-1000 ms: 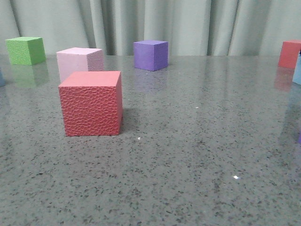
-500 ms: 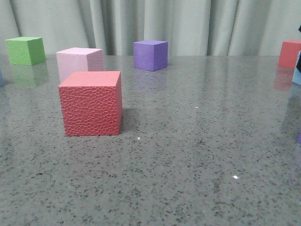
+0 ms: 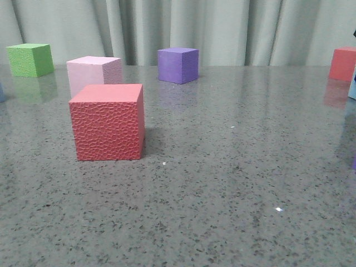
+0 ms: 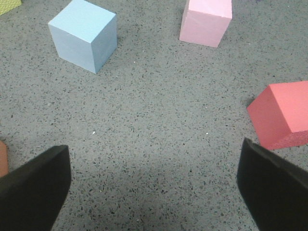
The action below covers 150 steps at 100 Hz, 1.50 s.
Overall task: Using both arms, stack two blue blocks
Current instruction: 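Close the right gripper on the light-blue cube and lift it, then carry the light-blue cube with the right gripper and lower it onto the table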
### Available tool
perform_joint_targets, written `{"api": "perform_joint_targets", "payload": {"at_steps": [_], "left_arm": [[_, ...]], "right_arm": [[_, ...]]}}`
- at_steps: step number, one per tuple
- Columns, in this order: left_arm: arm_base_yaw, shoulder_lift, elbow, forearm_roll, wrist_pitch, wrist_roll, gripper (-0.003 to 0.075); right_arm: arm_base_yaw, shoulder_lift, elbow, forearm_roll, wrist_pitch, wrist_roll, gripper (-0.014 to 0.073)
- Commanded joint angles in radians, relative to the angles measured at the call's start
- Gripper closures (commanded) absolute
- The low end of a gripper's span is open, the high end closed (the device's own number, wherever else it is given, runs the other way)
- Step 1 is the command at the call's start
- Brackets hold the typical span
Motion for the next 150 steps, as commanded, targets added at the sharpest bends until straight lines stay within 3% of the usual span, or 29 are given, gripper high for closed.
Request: {"api": "perform_joint_targets", "payload": {"at_steps": [1,29,57,104,150], "left_arm": [[0.002,0.007,-0.033,-0.012,-0.069,-0.008,0.0062],[0.002,0.007,-0.033,-0.012,-0.069,-0.008,0.0062],[0.002,0.007,-0.033,-0.012,-0.069,-0.008,0.0062],[0.002,0.007,-0.033,-0.012,-0.067,-0.008,0.0062],[0.002,0.007,-0.033,-0.012,-0.063,-0.008,0.0062]], "right_arm": [[0.001,-0.067,-0.051,0.005,0.006,0.013,0.023],[0.02,-0.151,-0.131,0.03,0.115,0.083,0.023],[0.135,-0.192,-0.155,0.029,0.19,0.228,0.023],[0.469,-0.157,-0.157,-0.026,0.042,0.448,0.023],[0.603,-0.02,-0.289,-0.107,0.06,0.618,0.023]]}}
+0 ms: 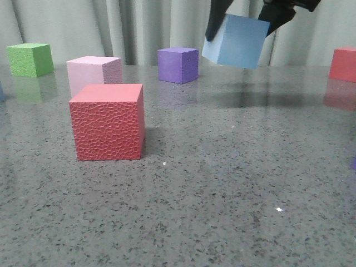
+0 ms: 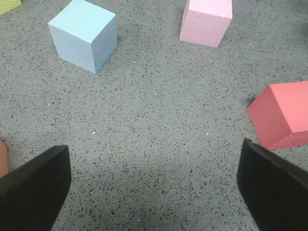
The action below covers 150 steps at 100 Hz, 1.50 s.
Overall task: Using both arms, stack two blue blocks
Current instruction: 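Carry the light-blue cube with the right gripper and lower it onto the table, then open the right gripper and raise it away from the cube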
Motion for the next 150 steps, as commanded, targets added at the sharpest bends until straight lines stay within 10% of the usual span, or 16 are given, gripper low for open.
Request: {"api": "perform_joint_targets", "payload": {"at_steps": [1,88,126,150], "left_arm": [[0.002,0.007,-0.033,-0.013,-0.061,-0.008,0.0062],[0.002,0.007,-0.033,-0.013,-0.059,-0.008,0.0062],[0.002,0.007,-0.033,-0.013,-0.059,-0.008,0.0062],[0.002,0.007,-0.033,-0.013,-0.059,-0.008,0.0062]], "right_arm": [[0.014,-0.02,-0.056,-0.014,-0.03,0.023,0.023],[0.018,0.107,-0.082,-0.019,-0.024,0.06,0.0228],[0.018,0.107,-0.082,-0.016,-0.029,0.06,-0.0016],[0.018,0.102,-0.082,-0.01,-0.029,0.059,-0.0017]]}}
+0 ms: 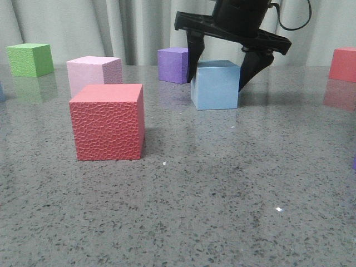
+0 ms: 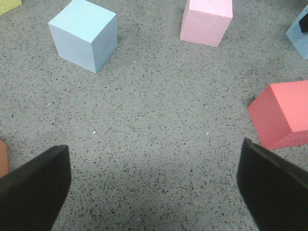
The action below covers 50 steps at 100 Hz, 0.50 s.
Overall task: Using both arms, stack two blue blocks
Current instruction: 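Open the right gripper and raise it away from the cube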
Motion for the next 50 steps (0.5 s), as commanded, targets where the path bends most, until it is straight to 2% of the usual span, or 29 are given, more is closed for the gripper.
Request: {"api": "perform_joint_targets", "payload": {"at_steps": [1,25,50], "left_arm": [[0.002,0.007,-0.033,-0.015,-0.06,-0.008,0.0062],[0.002,0.007,-0.033,-0.015,-0.059,-0.008,0.0062],[0.002,0.007,-0.033,-0.015,-0.049,-0.008,0.0062]], "right_arm": [[-0.003,-0.06,-0.03,0.009,-0.032,-0.003,-0.0017],[-0.003,-0.067,-0.112,0.0,0.031,-0.004,-0.0017],[-0.003,-0.099,-0.24,-0.092,0.112,-0.027,-0.0017]]}}
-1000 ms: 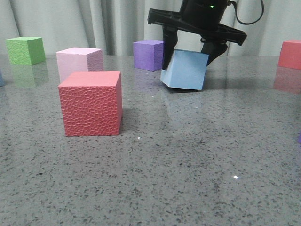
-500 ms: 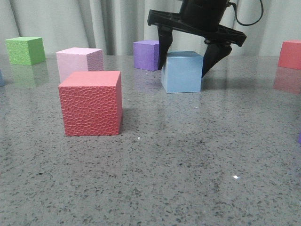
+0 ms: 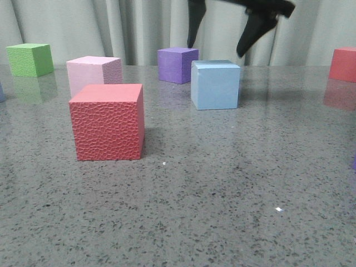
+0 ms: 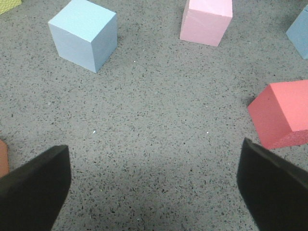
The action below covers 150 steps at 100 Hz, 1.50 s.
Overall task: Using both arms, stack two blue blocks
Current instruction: 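Open the right gripper and raise it away from the cube, then move the open left gripper over the other light-blue cube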
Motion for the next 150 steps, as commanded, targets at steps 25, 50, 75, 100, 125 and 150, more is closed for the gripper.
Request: {"api": "perform_joint_targets", "payload": {"at_steps": [25,50,75,100,125,150], "left_arm": [[0.002,0.007,-0.033,-0.015,-0.048,-0.008,0.0062],[0.002,0.007,-0.033,-0.015,-0.048,-0.008,0.0062],[0.002,0.007,-0.033,-0.015,-0.048,-0.008,0.0062],[0.002,0.007,-0.033,-0.015,-0.048,-0.008,0.0062],[0.002,0.007,-0.033,-0.015,-0.048,-0.008,0.0062],[0.002,0.007,-0.033,-0.015,-0.048,-0.008,0.0062]], "right_arm": [[-0.006,-0.159,-0.069,-0.078,0.011,-0.177,-0.0017],[-0.011,-0.27,-0.014,-0.221,0.004,-0.178,-0.0017],[-0.116,-0.483,0.253,-0.221,-0.078,-0.179,-0.0017],[-0.224,-0.739,0.582,-0.216,-0.172,-0.179,-0.0017],[-0.274,-0.973,0.819,-0.219,-0.186,-0.179,-0.0017],[-0.274,-1.181,0.994,-0.22,-0.194,-0.179,-0.0017]]}}
